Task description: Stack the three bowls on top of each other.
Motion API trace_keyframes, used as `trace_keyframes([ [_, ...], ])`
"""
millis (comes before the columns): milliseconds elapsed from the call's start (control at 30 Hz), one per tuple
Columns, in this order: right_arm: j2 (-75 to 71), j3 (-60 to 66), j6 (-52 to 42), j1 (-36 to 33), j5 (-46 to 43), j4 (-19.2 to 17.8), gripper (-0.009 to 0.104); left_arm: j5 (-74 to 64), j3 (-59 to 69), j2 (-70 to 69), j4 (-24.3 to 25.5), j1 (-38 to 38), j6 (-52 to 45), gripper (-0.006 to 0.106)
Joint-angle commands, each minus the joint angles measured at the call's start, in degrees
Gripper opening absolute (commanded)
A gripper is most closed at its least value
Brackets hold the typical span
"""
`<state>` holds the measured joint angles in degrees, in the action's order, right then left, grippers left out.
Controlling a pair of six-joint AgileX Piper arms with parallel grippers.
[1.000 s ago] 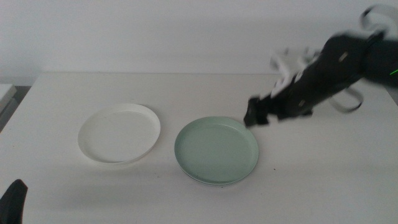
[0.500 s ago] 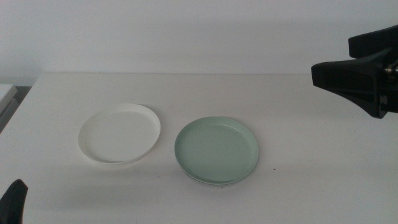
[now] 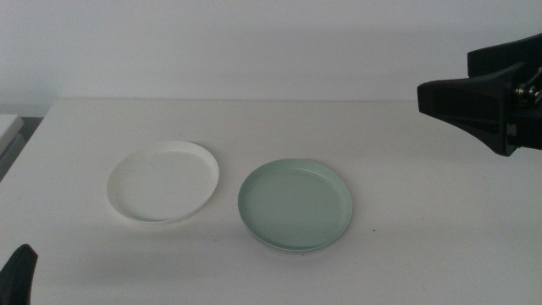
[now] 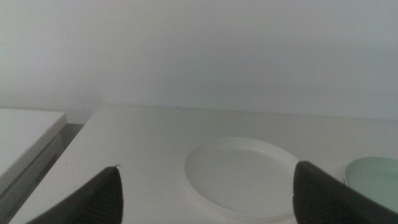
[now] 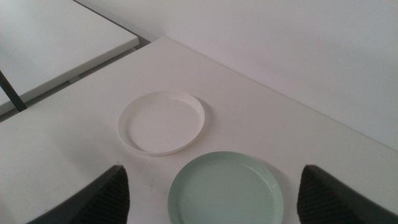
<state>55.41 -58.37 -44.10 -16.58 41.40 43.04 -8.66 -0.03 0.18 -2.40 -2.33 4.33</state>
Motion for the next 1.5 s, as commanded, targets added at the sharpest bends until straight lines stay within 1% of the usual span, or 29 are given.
trace_keyframes([
  [0, -0.1, 0.1, -0.2, 0.3, -0.8, 0.2, 0.091, 0.7, 0.0, -0.2, 0.0, 0.0, 0.0, 0.094],
  [100, -0.1, 0.1, -0.2, 0.3, -0.8, 0.2, 0.091, 0.7, 0.0, -0.2, 0.1, 0.0, 0.0, 0.094],
  [167, -0.1, 0.1, -0.2, 0.3, -0.8, 0.2, 0.091, -5.5, -7.2, 6.9, -0.1, 0.0, 0.0, 0.094],
  [200, -0.1, 0.1, -0.2, 0.3, -0.8, 0.2, 0.091, -9.3, -11.2, 10.6, -0.6, 0.0, 0.0, 0.094],
  [300, -0.1, 0.1, -0.2, 0.3, -0.8, 0.2, 0.091, -27.5, -27.1, 24.1, -0.8, 0.0, -0.5, 0.094],
  [367, -0.1, 0.1, -0.2, 0.3, -0.8, 0.2, 0.091, -40.1, -37.4, 32.2, -0.8, 0.0, -3.3, 0.094],
  [467, -0.1, 0.1, -0.2, 0.3, -0.8, 0.2, 0.091, -53.8, -46.5, 41.6, -1.0, 0.0, -4.3, 0.094],
  [533, -0.1, 0.1, -0.2, 0.3, -0.8, 0.2, 0.091, -59.2, -50.3, 46.8, -1.0, 0.0, -4.3, 0.094],
  [600, -0.1, 0.1, -0.2, 0.3, -0.8, 0.2, 0.091, -58.9, -52.7, 50.4, -1.0, 0.0, -4.3, 0.094],
  [633, -0.1, 0.1, -0.2, 0.3, -0.8, 0.2, 0.091, -55.8, -53.2, 52.2, -1.6, 0.0, -3.2, 0.094],
  [667, -0.1, 0.1, -0.2, 0.3, -0.8, 0.2, 0.091, -54.2, -53.7, 53.8, -3.6, 0.0, -1.5, 0.094],
  [733, -0.1, 0.1, -0.2, 0.3, -0.8, 0.2, 0.091, -51.3, -54.1, 56.7, -4.9, 0.1, -1.8, 0.094],
  [900, -0.1, 0.1, -0.2, 0.3, -0.7, 0.3, 0.091, -49.7, -59.3, 69.5, -3.2, 0.1, -2.1, 0.094],
  [1033, -0.1, 0.1, -0.2, 0.3, -0.7, 0.3, 0.091, -46.5, -65.4, 80.4, -3.2, 0.1, -3.5, 0.094],
  [1167, -0.1, 0.1, -0.2, 0.3, -0.7, 0.3, 0.091, -46.5, -74.2, 91.9, -2.9, 0.1, -6.5, 0.094],
  [1333, -0.1, 0.1, -0.2, 0.3, -0.7, 0.3, 0.091, -50.0, -85.0, 104.5, -2.5, 0.9, -6.2, 0.094],
  [1400, -0.1, 0.1, -0.2, 0.3, -0.7, 0.3, 0.091, -51.5, -88.4, 108.9, -3.3, 1.6, -6.2, 0.094],
  [1467, -0.1, 0.1, -0.2, 0.3, -0.7, 0.3, 0.091, -53.0, -91.4, 113.1, -5.6, 2.5, -7.0, 0.094],
])
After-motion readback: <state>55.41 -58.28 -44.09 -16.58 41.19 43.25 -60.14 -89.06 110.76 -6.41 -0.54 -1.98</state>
